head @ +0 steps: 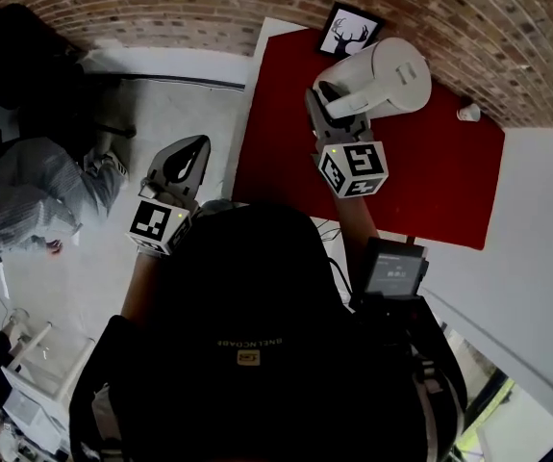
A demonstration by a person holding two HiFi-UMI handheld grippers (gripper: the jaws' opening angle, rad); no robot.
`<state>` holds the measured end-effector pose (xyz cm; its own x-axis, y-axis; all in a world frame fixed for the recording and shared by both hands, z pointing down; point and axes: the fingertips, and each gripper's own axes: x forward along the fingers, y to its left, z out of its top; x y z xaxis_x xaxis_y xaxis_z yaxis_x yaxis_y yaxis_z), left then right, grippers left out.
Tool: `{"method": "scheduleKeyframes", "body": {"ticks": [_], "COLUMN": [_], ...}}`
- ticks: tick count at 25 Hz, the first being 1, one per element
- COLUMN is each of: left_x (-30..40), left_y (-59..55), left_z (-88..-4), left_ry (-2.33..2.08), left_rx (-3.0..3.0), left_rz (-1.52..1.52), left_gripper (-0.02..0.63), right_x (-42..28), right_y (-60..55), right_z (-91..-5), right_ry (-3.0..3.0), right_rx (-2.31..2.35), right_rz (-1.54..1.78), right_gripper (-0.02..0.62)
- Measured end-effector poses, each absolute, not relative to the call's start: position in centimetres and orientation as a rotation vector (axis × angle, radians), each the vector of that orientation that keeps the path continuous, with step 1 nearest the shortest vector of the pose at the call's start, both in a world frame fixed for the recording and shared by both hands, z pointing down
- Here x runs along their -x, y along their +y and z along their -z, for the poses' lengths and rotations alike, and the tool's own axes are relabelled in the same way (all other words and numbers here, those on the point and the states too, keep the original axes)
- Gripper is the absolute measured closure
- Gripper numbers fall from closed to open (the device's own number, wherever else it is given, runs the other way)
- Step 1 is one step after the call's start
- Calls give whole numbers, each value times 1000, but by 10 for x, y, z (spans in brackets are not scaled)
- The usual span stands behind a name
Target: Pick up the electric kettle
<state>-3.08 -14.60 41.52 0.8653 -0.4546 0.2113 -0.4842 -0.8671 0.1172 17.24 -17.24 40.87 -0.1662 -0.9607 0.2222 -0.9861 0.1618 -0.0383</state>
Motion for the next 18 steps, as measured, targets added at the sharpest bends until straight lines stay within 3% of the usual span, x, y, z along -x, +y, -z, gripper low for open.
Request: {"method": "scheduleKeyframes", "body": {"ticks": [18], "left_x": [-26], "left_y": [-149], "left_z": [-402], "left_ry": [-497], "left_rx": [-2946], "left_rz": [-198], "left_gripper": [603], "right_x": [-169], "right_y": [-131], "right_z": [-371], "right_ry": [-2377], "right_rx": [-1820], "right_rz": [-226], "right_gripper": [495]}}
